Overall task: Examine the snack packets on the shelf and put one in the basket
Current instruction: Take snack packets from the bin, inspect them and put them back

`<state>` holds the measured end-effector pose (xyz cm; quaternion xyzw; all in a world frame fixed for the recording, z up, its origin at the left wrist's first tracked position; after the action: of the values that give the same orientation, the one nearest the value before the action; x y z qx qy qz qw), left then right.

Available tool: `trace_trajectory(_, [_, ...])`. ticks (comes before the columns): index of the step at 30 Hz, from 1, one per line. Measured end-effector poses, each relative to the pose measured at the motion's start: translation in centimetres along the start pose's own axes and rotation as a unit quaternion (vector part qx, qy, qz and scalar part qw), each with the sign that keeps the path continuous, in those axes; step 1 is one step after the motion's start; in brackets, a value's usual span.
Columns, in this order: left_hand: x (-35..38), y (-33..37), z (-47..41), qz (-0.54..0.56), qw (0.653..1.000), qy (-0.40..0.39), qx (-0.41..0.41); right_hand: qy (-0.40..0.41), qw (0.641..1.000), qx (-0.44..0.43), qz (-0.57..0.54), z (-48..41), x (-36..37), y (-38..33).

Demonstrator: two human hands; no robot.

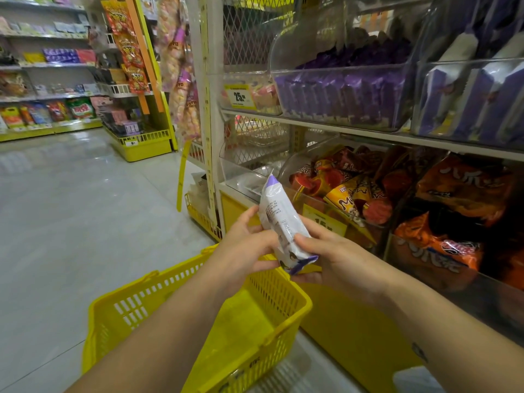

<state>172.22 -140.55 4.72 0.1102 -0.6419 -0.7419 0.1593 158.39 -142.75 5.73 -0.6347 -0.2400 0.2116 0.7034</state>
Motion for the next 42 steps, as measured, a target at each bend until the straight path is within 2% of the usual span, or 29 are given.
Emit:
trace_trajectory(7, [-1.2,0.0,-0.6,0.005,1.000,0.028,-0.010,-0.026,1.000,0.003,-0.006,0.0,0.3,0.2])
trace_trajectory(14, [-1.5,0.3,-0.6,-0.010,0.999,0.040,0.019,-0.041,0.999,0.000,-0.006,0.1,0.2,0.3])
trace_trajectory(17, [-1.2,0.8,-0.3,-0.034,0.997,0.051,0.047,-0.033,0.998,0.003,-0.047,0.0,0.1,0.1])
trace_trajectory(20, [-0.5,1.4,-0.1,-0.060,0.994,0.027,0.090,-0.006,0.991,-0.006,-0.131,-0.1,0.0,-0.4])
trace_trajectory(23, [0.1,1.7,0.3,-0.052,0.992,-0.030,0.112,0.025,0.986,-0.030,-0.161,-0.1,-0.3,-1.1])
trace_trajectory(26, [0.1,2.5,1.0,-0.078,0.982,-0.037,0.165,0.079,0.990,-0.055,-0.106,0.4,-1.2,-1.7])
trace_trajectory(28, [0.0,3.6,1.5,-0.087,0.972,-0.011,0.218,0.142,0.985,-0.088,-0.034,0.9,-1.9,-2.5])
trace_trajectory(31, [0.9,5.6,2.7,-0.064,0.955,0.032,0.286,0.182,0.970,-0.157,0.044,2.5,-2.0,-5.0])
trace_trajectory(35, [3.0,8.8,4.3,0.060,0.942,0.056,0.326,0.236,0.947,-0.216,0.001,4.7,-2.9,-9.3])
trace_trajectory(39, [6.4,13.3,6.0,0.069,0.927,0.018,0.368,0.249,0.929,-0.271,-0.039,6.5,-3.9,-14.0])
trace_trajectory(42, [8.5,17.0,6.7,0.062,0.916,0.005,0.396,0.266,0.920,-0.288,-0.008,7.6,-5.6,-17.4])
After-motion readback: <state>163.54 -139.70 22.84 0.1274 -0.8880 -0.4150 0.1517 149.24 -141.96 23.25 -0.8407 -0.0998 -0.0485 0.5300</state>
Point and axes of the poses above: each hand's wrist, its own z-axis away from the middle knuckle, its own x-axis out of the palm, y = z × x, the point moved 5 cm from there along -z, towards the middle knuckle, and after that the axes turned 11 degrees about y, right-handed, at the moved point
